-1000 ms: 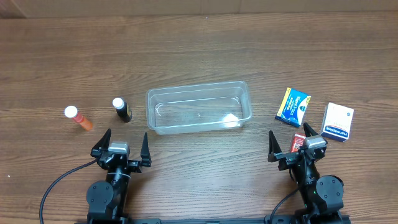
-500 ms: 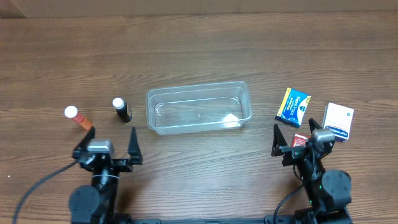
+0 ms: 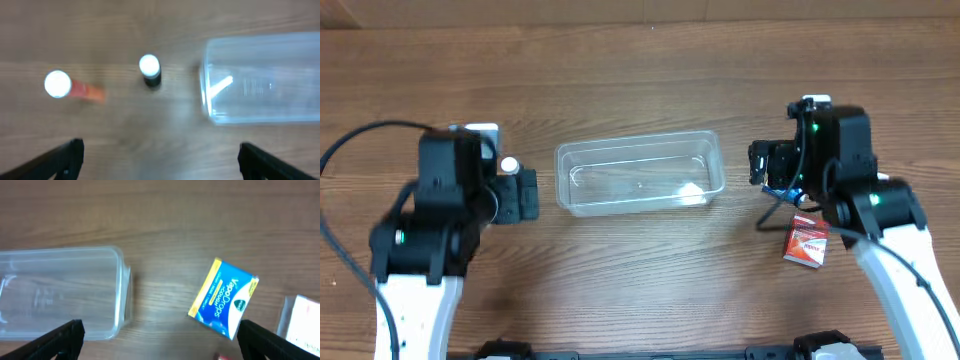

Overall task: Pack container
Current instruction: 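Grasp the white-capped dark bottle with the left gripper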

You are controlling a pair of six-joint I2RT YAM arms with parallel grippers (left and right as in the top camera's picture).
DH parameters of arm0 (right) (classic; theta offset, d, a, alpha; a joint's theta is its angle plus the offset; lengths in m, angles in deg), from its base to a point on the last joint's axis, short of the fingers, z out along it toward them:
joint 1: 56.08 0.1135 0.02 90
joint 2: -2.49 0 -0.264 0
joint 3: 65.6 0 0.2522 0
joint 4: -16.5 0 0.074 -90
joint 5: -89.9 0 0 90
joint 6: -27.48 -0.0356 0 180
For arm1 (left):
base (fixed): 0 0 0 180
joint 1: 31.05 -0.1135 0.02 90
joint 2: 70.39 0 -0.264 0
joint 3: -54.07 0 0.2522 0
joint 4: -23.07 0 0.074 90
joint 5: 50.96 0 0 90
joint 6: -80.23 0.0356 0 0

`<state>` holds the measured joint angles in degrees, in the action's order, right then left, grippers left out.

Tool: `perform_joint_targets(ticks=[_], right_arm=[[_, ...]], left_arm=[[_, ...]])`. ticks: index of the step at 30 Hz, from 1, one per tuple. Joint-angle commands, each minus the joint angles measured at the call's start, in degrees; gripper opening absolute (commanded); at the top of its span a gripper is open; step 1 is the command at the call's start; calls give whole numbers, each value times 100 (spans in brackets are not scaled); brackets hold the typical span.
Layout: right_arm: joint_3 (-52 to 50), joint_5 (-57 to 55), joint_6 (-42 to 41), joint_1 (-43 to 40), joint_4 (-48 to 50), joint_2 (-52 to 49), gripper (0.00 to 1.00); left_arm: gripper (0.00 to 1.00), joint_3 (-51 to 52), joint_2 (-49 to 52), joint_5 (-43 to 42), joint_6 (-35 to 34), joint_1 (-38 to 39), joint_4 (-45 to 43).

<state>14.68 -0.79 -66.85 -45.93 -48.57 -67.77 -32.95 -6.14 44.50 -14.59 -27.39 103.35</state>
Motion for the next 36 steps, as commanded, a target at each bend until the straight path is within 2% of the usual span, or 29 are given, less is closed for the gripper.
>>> perform_joint_targets(ticks=[1,6,12,24,32,34,36], right_arm=[[439,-48,-20,-37,-365,-98,100],[437,4,-234,-503,-761,-55,100],[433,981,-234,-1558,-774,-201,100],[433,984,-234,-1587,-756,-752,100],[433,981,-234,-1587,-743,-798,100],[433,981,-234,-1587,-737,-798,100],[433,984,-234,-1587,-737,-798,100]], left_arm=[[100,-579,459,-507,-105,-28,535],[100,-610,501,-501,-289,-125,629],[100,-610,824,-529,-511,-1021,262],[100,-608,3283,-555,-553,-1069,-533],[100,-608,4107,-483,-527,-739,-1178],[98,-608,4205,-479,-527,-610,-1222],[90,-608,4266,-476,-529,-555,-1248]])
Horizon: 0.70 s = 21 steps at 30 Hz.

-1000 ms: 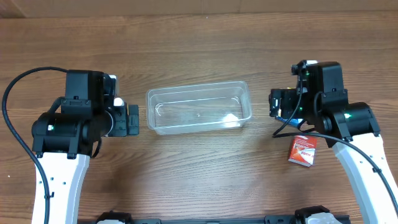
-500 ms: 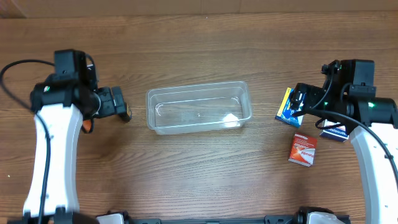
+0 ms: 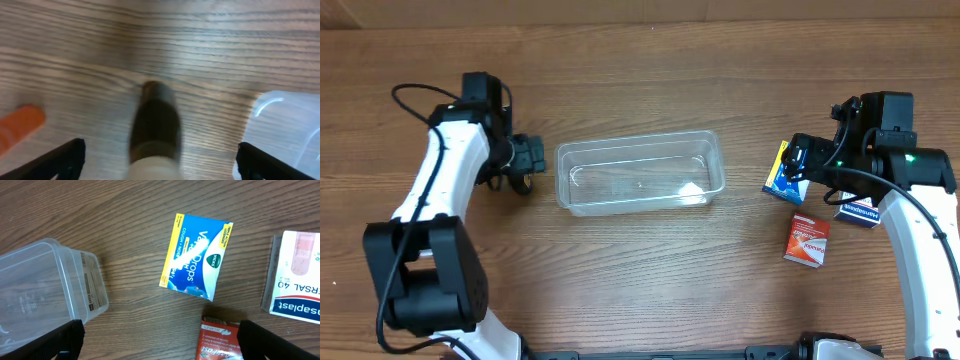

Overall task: Pack container
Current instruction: 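Grasp the white-capped dark bottle with the left gripper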

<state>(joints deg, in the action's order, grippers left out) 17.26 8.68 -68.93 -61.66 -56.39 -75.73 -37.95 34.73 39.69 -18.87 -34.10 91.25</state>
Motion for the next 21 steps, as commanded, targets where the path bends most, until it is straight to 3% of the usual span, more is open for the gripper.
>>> perform_joint_targets(ticks=[1,9,17,21], right_arm=[[175,35,-26,-13,44,-2,100],[175,37,-26,-13,44,-2,100],[175,37,-26,-13,44,-2,100],[175,35,-26,-13,44,-2,100]], left_arm=[[87,-107,192,2,-101,122,-35],[56,-107,192,0,-101,116,76],[40,-114,190,96,-105,116,103],[26,-365,166,129,-125,122,243]])
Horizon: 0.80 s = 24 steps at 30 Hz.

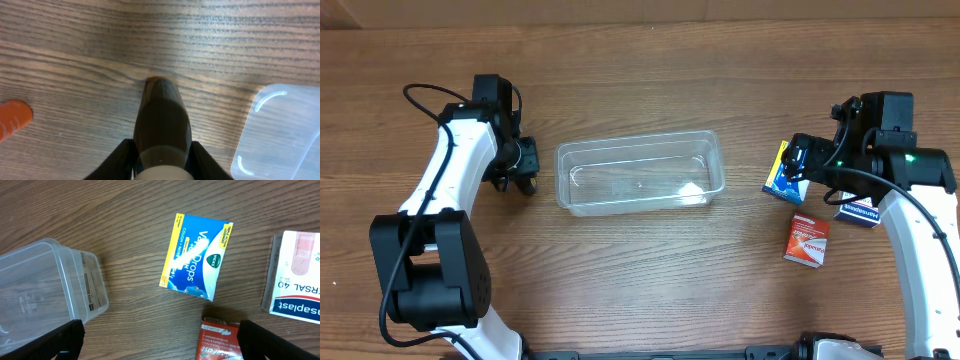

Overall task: Pack container
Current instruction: 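Grasp the white-capped dark bottle with the left gripper, then carry the dark bottle into the container's left end and release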

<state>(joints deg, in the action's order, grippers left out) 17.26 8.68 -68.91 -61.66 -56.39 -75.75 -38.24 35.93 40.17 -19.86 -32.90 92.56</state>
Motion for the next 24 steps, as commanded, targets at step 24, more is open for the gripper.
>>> perform_joint_targets(ticks=[24], right_arm=[[175,37,-96,-13,68,0,100]], left_arm=[[5,-450,-1263,356,-1976,2286,782]])
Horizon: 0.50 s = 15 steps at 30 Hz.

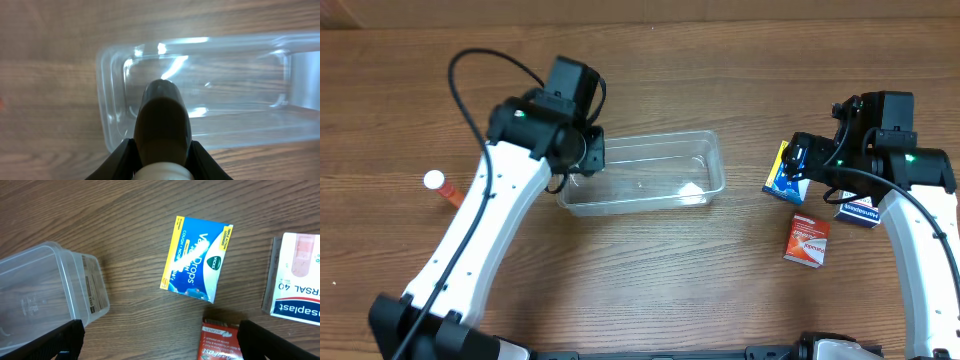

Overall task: Pack container
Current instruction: 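Carry the dark bottle into the container's left end and release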

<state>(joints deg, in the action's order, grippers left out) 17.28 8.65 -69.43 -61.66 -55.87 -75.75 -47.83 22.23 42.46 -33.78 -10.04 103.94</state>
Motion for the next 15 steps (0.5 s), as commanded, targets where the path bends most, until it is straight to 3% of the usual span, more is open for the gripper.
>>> perform_joint_targets(ticks=[1,7,15], right_arm=[[173,39,-44,-13,15,0,100],[173,37,-42,-13,-9,0,100],[173,37,-42,-13,-4,0,100]], left_arm=[[5,686,157,127,-584,0,-592],[6,1027,763,452,-584,-9,-1532],[9,1027,1213,765,-579,-254,-1770]])
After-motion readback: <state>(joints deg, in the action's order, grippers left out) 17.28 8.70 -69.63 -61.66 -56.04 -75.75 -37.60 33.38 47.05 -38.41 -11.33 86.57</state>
